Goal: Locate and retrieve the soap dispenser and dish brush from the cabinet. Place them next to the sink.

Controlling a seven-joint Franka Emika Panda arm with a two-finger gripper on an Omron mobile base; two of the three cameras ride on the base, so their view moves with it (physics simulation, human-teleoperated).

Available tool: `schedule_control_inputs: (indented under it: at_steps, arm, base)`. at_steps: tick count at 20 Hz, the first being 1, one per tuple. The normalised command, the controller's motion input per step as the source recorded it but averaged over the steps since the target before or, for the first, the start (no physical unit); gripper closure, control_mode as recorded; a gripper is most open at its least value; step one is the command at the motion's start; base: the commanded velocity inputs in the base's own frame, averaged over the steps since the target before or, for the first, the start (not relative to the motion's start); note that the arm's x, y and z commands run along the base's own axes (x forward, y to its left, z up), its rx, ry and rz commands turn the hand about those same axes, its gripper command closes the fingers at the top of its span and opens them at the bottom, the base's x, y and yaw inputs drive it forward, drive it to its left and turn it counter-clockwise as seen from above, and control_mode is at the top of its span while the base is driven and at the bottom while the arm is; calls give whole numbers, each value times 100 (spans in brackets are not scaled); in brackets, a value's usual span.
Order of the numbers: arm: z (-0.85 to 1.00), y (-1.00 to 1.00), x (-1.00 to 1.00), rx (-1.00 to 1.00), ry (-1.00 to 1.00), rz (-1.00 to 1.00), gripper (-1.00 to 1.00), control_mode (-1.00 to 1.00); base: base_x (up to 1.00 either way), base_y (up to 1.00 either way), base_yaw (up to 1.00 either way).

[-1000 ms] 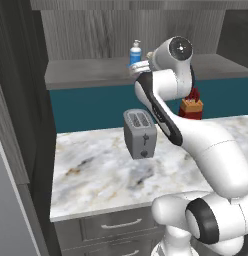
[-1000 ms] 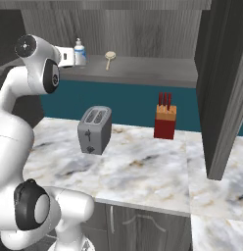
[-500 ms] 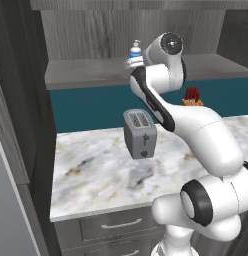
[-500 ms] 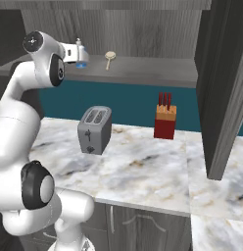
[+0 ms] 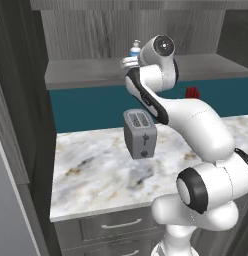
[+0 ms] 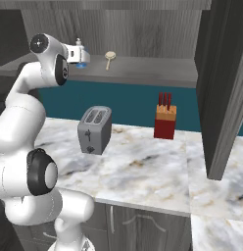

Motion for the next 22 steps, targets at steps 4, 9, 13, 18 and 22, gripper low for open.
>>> schedule_control_inputs:
  at_steps: [4, 9, 13, 18, 22]
  arm:
    - [0, -4, 36, 0, 3, -1, -100, -100]
    - [-2, 0, 27, 0, 2, 0, -100, -100]
    - [-6, 0, 29, 0, 1, -1, -100, -100]
    - [-9, 0, 29, 0, 0, -1, -100, -100]
    - [-10, 0, 26, 0, 0, -1, -100, -100]
  base:
    - [0, 0, 0]
    - [0, 0, 0]
    - [0, 0, 0]
    - [0, 0, 0]
    - [0, 0, 0]
